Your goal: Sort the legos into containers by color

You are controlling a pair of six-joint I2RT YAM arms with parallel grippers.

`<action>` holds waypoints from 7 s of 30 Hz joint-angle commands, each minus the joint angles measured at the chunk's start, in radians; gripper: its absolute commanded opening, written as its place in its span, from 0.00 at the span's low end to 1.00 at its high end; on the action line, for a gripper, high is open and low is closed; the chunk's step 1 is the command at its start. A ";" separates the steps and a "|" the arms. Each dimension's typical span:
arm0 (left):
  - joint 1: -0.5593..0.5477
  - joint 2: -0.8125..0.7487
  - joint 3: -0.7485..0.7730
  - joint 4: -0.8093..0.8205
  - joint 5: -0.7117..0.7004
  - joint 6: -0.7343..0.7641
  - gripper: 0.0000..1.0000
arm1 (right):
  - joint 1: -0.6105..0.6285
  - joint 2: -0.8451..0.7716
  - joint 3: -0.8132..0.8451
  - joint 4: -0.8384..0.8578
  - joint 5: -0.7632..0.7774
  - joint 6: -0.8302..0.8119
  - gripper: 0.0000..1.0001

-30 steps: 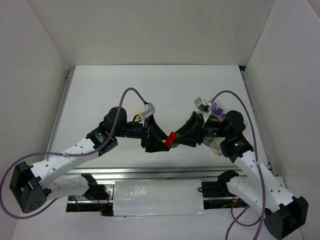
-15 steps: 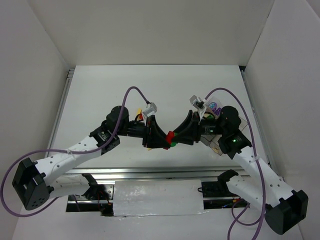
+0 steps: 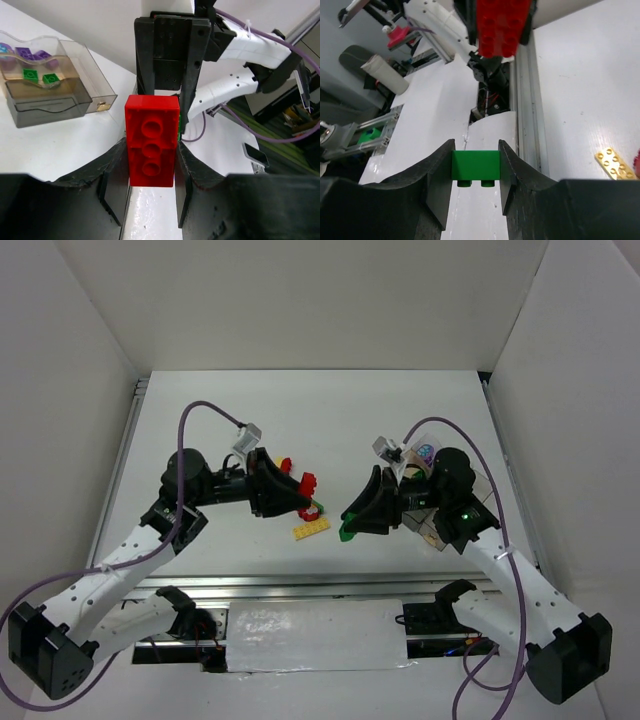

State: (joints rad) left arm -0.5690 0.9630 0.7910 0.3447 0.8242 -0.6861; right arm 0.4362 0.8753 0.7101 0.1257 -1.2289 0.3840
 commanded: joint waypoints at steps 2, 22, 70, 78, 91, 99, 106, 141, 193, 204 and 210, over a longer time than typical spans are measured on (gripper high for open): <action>0.024 -0.027 0.072 -0.106 -0.106 0.042 0.00 | -0.045 -0.019 0.064 -0.101 0.317 -0.062 0.00; 0.017 -0.023 0.123 -0.541 -0.413 0.174 0.00 | -0.373 0.585 0.365 -0.511 1.499 0.259 0.12; -0.287 1.243 0.973 -0.274 -0.502 0.189 0.76 | -0.390 -0.179 0.328 -0.707 1.342 0.219 0.93; -0.243 0.903 0.681 -0.202 -0.638 0.168 0.96 | -0.392 -0.177 0.302 -0.676 1.271 0.210 0.93; -0.097 0.459 0.283 -0.720 -1.143 -0.212 1.00 | -0.047 0.074 0.314 -0.670 1.303 0.125 1.00; -0.137 0.428 0.155 -0.663 -1.123 -0.504 1.00 | 0.068 0.159 0.272 -0.578 1.287 0.118 1.00; -0.204 0.595 0.329 -0.880 -1.234 -0.786 0.99 | 0.075 0.142 0.230 -0.587 1.303 0.108 1.00; -0.166 0.912 0.651 -0.940 -1.232 -0.756 0.00 | 0.079 0.018 0.163 -0.560 1.292 0.110 1.00; -0.296 0.251 0.384 -0.459 -0.952 -0.137 0.99 | 0.194 -0.079 -0.322 0.517 1.037 0.317 0.00; -0.295 0.000 0.108 -0.021 -0.364 0.132 1.00 | 0.153 -0.243 -0.258 0.454 0.740 0.378 0.00; -0.295 0.032 0.103 0.039 -0.266 0.106 0.98 | 0.151 -0.249 -0.238 0.523 0.637 0.408 0.00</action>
State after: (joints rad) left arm -0.8421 0.9718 0.8879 0.2356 0.3813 -0.5934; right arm 0.5697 0.6323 0.4198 0.5804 -0.4568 0.7521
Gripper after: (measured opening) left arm 0.990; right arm 0.441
